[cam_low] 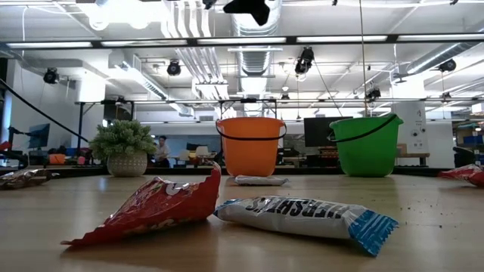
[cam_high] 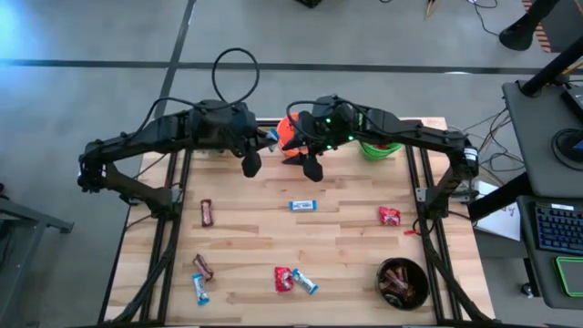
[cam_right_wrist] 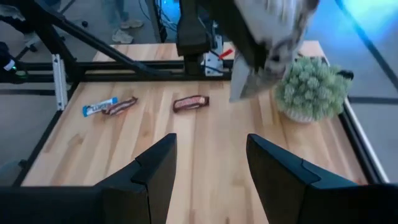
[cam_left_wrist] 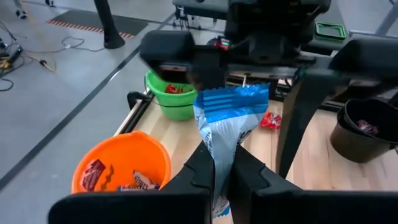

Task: Organize candy in baskets
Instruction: Put the white chocolate bar into the orange bucket

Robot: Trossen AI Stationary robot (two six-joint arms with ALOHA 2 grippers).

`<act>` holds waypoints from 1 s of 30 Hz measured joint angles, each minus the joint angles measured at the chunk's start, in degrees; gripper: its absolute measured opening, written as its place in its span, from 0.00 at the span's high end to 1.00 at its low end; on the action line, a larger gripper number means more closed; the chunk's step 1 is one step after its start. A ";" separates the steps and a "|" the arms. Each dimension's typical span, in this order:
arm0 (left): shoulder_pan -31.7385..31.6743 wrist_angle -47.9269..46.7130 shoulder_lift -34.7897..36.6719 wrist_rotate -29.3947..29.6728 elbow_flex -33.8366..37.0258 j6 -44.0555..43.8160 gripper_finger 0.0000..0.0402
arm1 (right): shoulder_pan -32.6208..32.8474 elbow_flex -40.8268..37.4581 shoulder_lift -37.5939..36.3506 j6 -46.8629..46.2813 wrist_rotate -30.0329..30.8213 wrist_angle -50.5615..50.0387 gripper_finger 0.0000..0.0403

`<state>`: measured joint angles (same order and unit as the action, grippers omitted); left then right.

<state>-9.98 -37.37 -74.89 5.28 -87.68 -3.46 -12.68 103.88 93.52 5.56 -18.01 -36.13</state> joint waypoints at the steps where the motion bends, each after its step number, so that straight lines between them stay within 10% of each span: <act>1: 0.00 0.03 -0.07 -0.01 0.03 0.12 1.00 | -0.01 0.00 0.41 0.51 0.01 0.66 0.54; 30: 0.00 3.56 -0.94 -0.35 0.07 2.73 1.00 | -1.78 0.04 1.96 -2.82 1.60 12.69 0.58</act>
<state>-9.98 -33.81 -75.83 4.93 -87.61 -0.73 -14.46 103.92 95.48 2.74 -16.40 -23.44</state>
